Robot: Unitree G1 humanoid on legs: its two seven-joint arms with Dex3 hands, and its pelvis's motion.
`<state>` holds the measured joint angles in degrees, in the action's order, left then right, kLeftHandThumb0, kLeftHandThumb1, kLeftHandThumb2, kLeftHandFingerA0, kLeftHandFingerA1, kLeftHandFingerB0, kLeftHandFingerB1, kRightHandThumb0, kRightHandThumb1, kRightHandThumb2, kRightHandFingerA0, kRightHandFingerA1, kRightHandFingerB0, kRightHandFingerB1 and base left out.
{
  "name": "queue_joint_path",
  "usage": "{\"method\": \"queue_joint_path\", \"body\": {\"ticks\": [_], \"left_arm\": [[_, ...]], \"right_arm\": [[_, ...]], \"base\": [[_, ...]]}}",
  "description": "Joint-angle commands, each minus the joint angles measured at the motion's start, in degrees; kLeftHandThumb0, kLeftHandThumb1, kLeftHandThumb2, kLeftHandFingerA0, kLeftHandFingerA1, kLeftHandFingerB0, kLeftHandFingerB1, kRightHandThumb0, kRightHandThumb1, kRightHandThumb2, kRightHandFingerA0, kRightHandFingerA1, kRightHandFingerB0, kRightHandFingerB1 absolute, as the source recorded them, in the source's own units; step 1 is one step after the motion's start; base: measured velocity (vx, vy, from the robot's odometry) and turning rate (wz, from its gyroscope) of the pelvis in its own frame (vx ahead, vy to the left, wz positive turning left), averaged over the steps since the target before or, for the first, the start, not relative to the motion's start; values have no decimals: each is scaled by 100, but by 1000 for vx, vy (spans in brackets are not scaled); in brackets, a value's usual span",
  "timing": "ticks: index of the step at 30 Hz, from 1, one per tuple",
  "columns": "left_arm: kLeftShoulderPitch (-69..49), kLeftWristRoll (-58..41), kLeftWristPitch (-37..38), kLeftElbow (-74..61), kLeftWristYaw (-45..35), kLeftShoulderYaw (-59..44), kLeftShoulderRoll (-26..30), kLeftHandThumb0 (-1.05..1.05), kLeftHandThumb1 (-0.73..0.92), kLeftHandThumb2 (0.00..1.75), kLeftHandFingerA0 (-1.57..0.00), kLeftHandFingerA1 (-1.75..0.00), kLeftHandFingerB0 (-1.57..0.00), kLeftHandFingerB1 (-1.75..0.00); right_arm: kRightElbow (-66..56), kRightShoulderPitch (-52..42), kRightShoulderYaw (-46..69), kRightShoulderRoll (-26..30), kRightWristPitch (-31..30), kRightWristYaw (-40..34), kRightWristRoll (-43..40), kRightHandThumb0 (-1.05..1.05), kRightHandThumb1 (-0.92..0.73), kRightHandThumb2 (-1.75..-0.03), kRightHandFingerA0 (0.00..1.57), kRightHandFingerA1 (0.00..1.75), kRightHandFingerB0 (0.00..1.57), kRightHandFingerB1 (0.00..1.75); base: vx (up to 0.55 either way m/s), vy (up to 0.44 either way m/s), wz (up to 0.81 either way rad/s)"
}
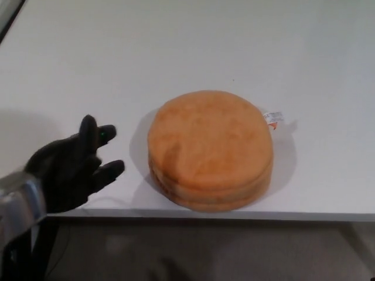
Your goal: A soft plate is kept in the center of the table close to the robot and the robot uses its left hand to pick up the plate, turns it upside down and places it back on the table
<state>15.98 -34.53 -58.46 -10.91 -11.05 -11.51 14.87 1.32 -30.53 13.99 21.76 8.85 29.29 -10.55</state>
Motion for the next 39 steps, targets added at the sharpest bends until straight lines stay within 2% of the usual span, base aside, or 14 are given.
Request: {"method": "queue_joint_path", "body": {"ticks": [1, 2, 3, 4, 7, 13, 14, 24, 25, 28, 29, 33, 34, 39], "left_arm": [[-647, 585, 1170, -694, -283, 237, 305, -104, 82, 123, 0, -9, 0, 0], [-803, 622, 1342, -819, -313, 223, 300, -102, 80, 122, 0, -8, 0, -1], [-964, 734, 1584, -929, -350, 248, 328, -95, 77, 121, 0, -13, 0, -6], [-1302, 1045, 2176, -1090, -433, 329, 391, -91, 74, 120, 0, -16, 0, -10], [-1869, 1428, 3119, -1257, -557, 353, 356, -89, 71, 118, -2, -19, -3, -14], [-2759, 1767, 4510, -1374, -701, 286, 47, -95, 74, 118, -9, -15, -10, -12], [-2954, 1774, 4666, -1417, -723, 271, -26, -96, 75, 118, -10, -15, -9, -9], [-4273, 1715, 6617, -985, -1266, 159, -801, -94, 75, 117, -9, -31, -8, -12], [-4328, 1635, 6780, -850, -1420, 100, -846, -89, 70, 114, -8, -34, -8, -19], [-4503, 1491, 7200, -480, -1768, -63, -911, -93, 73, 116, -10, -33, -11, -17], [-4547, 1476, 7258, -416, -1802, -83, -921, -95, 92, 69, -8, -35, -7, -26], [-4769, 1516, 7580, 37, -1902, -134, -921, -89, 71, 113, -6, -40, -8, -31], [-4829, 1572, 7632, 118, -1878, -94, -908, -86, 69, 114, -1, -41, -4, -33], [-4865, 1810, 7600, 564, -1448, -18, -919, -99, 71, 86, -13, -41, -14, -34]], "right_arm": [[14, 2, 33, 110, -31, 25, 26, -81, -91, -69, 66, 43, 36, 32], [-5, -20, 41, 96, -38, 35, -6, -77, -72, -111, 59, 59, 28, 48], [-9, -29, 36, 88, -42, 33, -7, -81, -91, -68, 67, 44, 37, 32], [-1, -34, 27, 87, -34, 17, 21, -81, -75, -111, 60, 58, 31, 48], [7, -39, 27, 80, -28, 17, 17, -80, -91, -69, 66, 43, 37, 32], [28, -90, 62, 68, 41, 1, 21, -79, -74, -110, 59, 58, 33, 48], [45, -88, 57, 60, 64, 2, 22, -80, -91, -69, 67, 42, 39, 32], [75, -98, 59, 59, 101, 59, -23, -79, -92, -69, 66, 43, 38, 32], [77, -94, 60, 60, 100, 61, -26, -78, -74, -110, 59, 58, 33, 49], [86, -104, 53, 38, 141, 44, -11, -77, -75, -110, 59, 58, 33, 49], [84, -110, 51, 35, 131, 44, -13, -79, -92, -69, 66, 43, 38, 32], [115, -147, 57, 2, 154, 55, -46, -78, -92, -69, 65, 42, 39, 32], [121, -170, 76, 2, 136, 58, -66, -76, -74, -110, 56, 57, 31, 48], [71, -253, 72, -41, 140, -2, -32, -77, -74, -111, 53, 57, 32, 48]], "base": [[0, 0, 0], [0, 0, 0], [0, 0, 0], [0, 0, 0], [0, 0, 0], [0, 0, 0], [0, 0, 0], [0, 0, 0], [0, 0, 0], [0, 0, 0], [0, 0, 0], [0, 0, 0], [0, 0, 0], [0, 0, 0]]}}
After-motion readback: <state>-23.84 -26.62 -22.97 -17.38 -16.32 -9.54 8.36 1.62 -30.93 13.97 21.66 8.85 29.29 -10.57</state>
